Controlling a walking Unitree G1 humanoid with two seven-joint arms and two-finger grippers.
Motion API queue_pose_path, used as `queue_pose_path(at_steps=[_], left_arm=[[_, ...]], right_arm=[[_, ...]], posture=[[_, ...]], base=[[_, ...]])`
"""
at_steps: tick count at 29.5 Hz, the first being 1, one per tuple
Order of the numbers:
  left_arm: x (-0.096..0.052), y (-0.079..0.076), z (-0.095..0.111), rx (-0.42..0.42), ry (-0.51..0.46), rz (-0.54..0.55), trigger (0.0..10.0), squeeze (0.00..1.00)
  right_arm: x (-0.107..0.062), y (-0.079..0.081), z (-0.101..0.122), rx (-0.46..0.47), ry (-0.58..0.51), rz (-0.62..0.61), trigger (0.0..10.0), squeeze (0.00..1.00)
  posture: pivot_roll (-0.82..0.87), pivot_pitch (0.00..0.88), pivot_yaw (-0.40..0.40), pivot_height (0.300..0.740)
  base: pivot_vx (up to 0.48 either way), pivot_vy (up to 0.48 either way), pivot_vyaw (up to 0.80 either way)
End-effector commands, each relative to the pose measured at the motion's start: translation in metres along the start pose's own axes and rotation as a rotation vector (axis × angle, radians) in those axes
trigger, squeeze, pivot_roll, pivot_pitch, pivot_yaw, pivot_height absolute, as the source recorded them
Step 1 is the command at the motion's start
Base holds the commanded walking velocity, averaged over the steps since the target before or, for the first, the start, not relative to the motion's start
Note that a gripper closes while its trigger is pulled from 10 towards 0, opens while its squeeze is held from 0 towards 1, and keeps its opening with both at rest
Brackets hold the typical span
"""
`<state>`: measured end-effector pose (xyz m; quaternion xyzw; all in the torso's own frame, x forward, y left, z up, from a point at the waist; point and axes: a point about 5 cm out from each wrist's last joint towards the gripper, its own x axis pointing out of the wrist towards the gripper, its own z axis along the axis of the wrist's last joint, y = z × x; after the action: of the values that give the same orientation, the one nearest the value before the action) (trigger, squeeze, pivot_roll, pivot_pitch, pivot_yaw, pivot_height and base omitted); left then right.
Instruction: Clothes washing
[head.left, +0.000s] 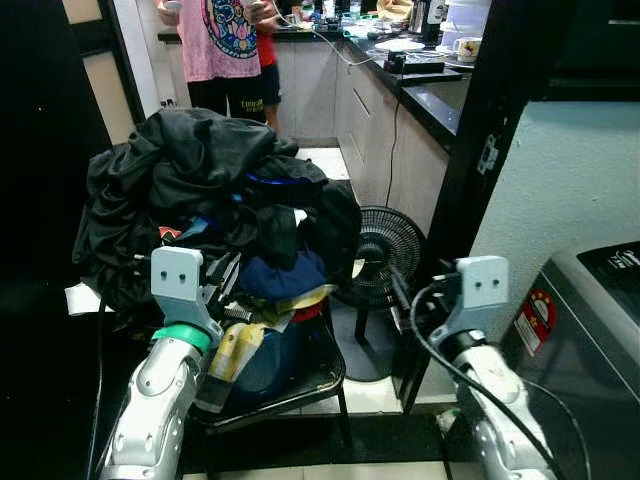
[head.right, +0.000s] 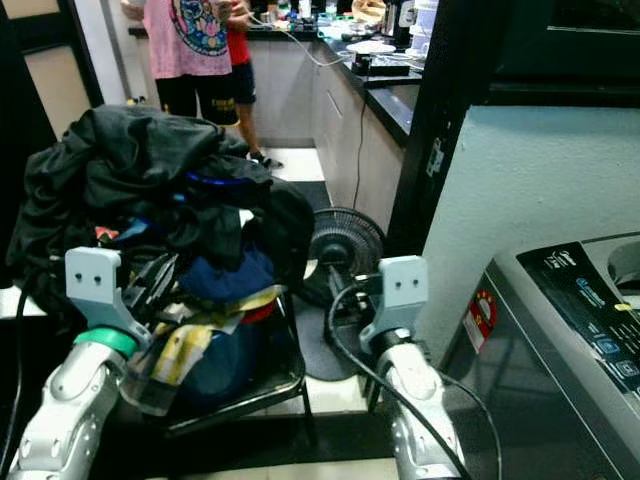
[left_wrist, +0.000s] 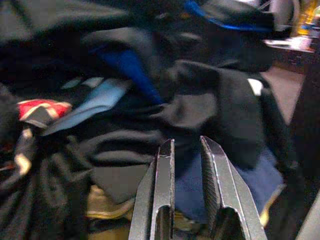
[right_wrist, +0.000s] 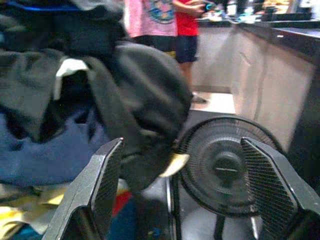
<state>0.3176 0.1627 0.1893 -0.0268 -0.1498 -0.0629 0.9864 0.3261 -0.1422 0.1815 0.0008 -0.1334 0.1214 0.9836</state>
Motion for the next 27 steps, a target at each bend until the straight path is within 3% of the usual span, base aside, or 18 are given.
queue_pose_path(at_steps=[1,4,8,11,18,21,27], left_arm=[[0.000,0.001,0.000,0.009,-0.012,0.019,10.0,0.00],[0.000,0.001,0.000,0.008,-0.013,0.021,10.0,0.00],[0.001,0.002,0.001,0.001,-0.019,0.043,10.0,0.00],[0.001,0.002,0.001,0.000,-0.019,0.044,10.0,0.00],[0.002,0.003,0.000,-0.007,-0.023,0.055,10.0,0.00],[0.002,0.002,-0.003,-0.047,-0.008,0.049,10.0,0.00],[0.001,0.004,-0.001,-0.045,-0.027,0.039,10.0,0.00]], right_arm=[[0.002,0.002,-0.003,-0.001,0.018,0.017,10.0,0.00],[0.003,0.002,-0.004,-0.007,0.021,0.025,10.0,0.00],[0.006,0.006,-0.003,-0.050,0.034,0.081,10.0,0.00],[0.006,0.007,-0.003,-0.028,0.024,0.080,10.0,0.00],[0.009,0.006,0.002,-0.038,0.012,0.073,10.0,0.00],[0.011,0.005,0.004,-0.046,0.005,0.075,10.0,0.00],[0.011,0.004,0.004,-0.052,0.005,0.071,10.0,0.00]], posture=[[0.00,0.000,0.007,0.740],[0.01,0.000,0.004,0.740],[0.01,0.000,-0.005,0.740],[0.00,0.000,-0.007,0.740],[0.00,0.000,-0.012,0.740],[0.00,0.000,-0.013,0.740],[0.00,0.000,-0.014,0.740]], base=[[0.337,0.000,0.00],[0.340,0.000,0.00],[0.345,0.000,0.80],[0.344,0.000,0.80],[0.339,0.000,0.00],[0.000,0.000,0.00],[0.000,0.000,0.00]])
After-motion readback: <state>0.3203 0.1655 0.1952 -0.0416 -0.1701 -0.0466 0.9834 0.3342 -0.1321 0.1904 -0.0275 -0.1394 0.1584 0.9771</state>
